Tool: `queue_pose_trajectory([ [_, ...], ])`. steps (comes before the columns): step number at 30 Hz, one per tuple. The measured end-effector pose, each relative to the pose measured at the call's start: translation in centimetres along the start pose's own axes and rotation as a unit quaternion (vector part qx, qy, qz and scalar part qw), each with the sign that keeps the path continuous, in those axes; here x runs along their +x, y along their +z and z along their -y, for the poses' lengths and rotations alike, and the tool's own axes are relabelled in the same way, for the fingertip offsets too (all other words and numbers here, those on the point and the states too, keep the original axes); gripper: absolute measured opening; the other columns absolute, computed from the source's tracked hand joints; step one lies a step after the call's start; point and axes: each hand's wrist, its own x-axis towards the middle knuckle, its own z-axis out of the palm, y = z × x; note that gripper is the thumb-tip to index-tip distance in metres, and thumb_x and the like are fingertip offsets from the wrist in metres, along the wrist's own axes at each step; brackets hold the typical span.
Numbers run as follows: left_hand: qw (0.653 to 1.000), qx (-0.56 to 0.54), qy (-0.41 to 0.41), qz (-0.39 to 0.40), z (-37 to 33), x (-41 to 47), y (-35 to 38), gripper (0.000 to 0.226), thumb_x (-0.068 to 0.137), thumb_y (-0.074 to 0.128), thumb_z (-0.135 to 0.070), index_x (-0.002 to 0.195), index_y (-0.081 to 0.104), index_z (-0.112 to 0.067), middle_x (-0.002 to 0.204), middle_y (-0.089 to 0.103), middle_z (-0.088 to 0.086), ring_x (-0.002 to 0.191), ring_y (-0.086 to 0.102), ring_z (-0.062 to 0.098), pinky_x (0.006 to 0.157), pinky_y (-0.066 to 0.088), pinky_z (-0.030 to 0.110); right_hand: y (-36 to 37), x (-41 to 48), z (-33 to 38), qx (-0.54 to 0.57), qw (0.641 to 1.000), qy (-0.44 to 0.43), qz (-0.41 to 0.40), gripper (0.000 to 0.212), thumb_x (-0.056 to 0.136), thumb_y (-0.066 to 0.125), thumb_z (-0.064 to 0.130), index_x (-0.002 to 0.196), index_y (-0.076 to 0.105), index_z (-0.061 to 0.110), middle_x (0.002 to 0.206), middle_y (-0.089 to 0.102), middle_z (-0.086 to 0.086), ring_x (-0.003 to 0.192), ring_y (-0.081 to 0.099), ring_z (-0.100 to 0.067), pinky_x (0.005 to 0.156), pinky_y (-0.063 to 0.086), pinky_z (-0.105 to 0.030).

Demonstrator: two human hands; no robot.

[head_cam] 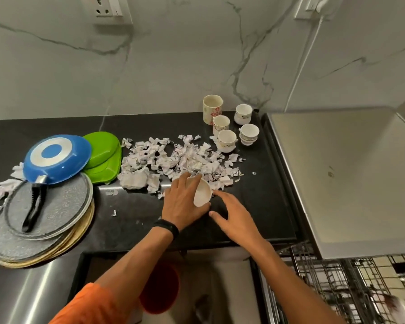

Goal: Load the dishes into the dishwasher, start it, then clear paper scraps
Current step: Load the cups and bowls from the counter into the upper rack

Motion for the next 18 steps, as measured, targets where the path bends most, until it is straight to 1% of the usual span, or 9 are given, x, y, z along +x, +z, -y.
queue_pose_trajectory([
  [2,0.999,-0.028,0.016,-0.024,-0.9,0.1,-0.3,0.09,0.077,0.057,-0.07,0.154,0.029,-0.034,0.153,0.036,0.008,0.136,0.042,0.033,0.104,0.046,0.051,-0.3,-0.5,-0.3,0.032,0.999,0.02,-0.007,0.06,0.097,0.059,0.054,0.151,0.04,0.035,0.153,0.045,0.011,0.137,0.046,-0.008,0.112,0.044,-0.037],
  [4,0.995,-0.094,0.019,-0.026,-2.1,0.5,-0.4,0.087,0.083,0.056,-0.07,0.158,0.022,-0.04,0.157,0.033,0.008,0.141,0.036,0.031,0.111,0.039,0.049,-0.9,-1.4,-1.0,0.107,0.993,0.046,0.002,0.062,0.095,0.057,0.06,0.151,0.039,0.038,0.152,0.047,0.009,0.129,0.053,-0.004,0.107,0.047,-0.032],
  [6,0.982,-0.186,0.026,-0.007,-4.0,1.0,-0.5,0.086,0.085,0.053,-0.071,0.158,0.013,-0.05,0.157,0.034,0.006,0.142,0.034,0.027,0.114,0.036,0.048,-1.7,-2.6,-2.0,0.184,0.981,0.066,0.007,0.07,0.09,0.062,0.062,0.152,0.035,0.042,0.152,0.048,0.009,0.12,0.061,-0.001,0.1,0.052,-0.026],
  [8,0.964,-0.256,0.064,0.021,-6.6,1.5,-0.1,0.084,0.086,0.05,-0.071,0.158,0.009,-0.052,0.151,0.043,0.002,0.137,0.04,0.018,0.111,0.034,0.04,-2.7,-4.2,-3.1,0.222,0.972,0.079,-0.024,0.077,0.089,0.069,0.056,0.153,0.031,0.041,0.15,0.049,0.01,0.114,0.064,0.001,0.096,0.053,-0.022],
  [11,0.939,-0.309,0.127,0.077,-12.0,1.5,1.1,0.084,0.084,0.048,-0.073,0.158,0.013,-0.054,0.137,0.048,-0.001,0.124,0.046,0.011,0.104,0.034,0.03,-4.4,-7.1,-4.7,0.272,0.954,0.085,-0.092,0.076,0.092,0.07,0.048,0.155,0.029,0.037,0.144,0.056,0.011,0.116,0.063,0.002,0.099,0.054,-0.025],
  [14,0.918,-0.33,0.17,0.141,-18.2,1.1,2.7,0.08,0.082,0.048,-0.078,0.154,0.017,-0.06,0.135,0.041,-0.006,0.121,0.047,0.01,0.106,0.039,0.028,-6.6,-10.5,-7.5,0.324,0.919,0.132,-0.183,0.068,0.096,0.06,0.057,0.154,0.027,0.048,0.139,0.061,0.009,0.118,0.066,-0.007,0.101,0.056,-0.041],
  [15,0.913,-0.332,0.18,0.157,-20.0,0.9,3.1,0.078,0.082,0.049,-0.079,0.153,0.02,-0.061,0.136,0.04,-0.007,0.121,0.048,0.01,0.105,0.04,0.027,-7.2,-11.6,-8.4,0.337,0.907,0.143,-0.205,0.063,0.098,0.057,0.056,0.153,0.028,0.05,0.138,0.062,0.008,0.118,0.066,-0.01,0.1,0.057,-0.043],
  [16,0.906,-0.335,0.192,0.174,-22.1,0.6,3.6,0.074,0.083,0.051,-0.078,0.151,0.024,-0.062,0.136,0.039,-0.008,0.12,0.049,0.009,0.103,0.041,0.025,-8.0,-12.8,-9.4,0.345,0.898,0.154,-0.227,0.06,0.1,0.055,0.052,0.153,0.027,0.051,0.137,0.063,0.007,0.117,0.067,-0.011,0.097,0.058,-0.04],
  [18,0.891,-0.343,0.216,0.206,-26.2,0.0,4.6,0.064,0.086,0.059,-0.071,0.144,0.034,-0.062,0.135,0.041,-0.008,0.12,0.054,0.013,0.097,0.047,0.025,-9.8,-15.5,-10.8,0.36,0.879,0.166,-0.264,0.054,0.105,0.05,0.041,0.153,0.026,0.047,0.128,0.065,0.009,0.107,0.071,-0.006,0.086,0.06,-0.027],
])
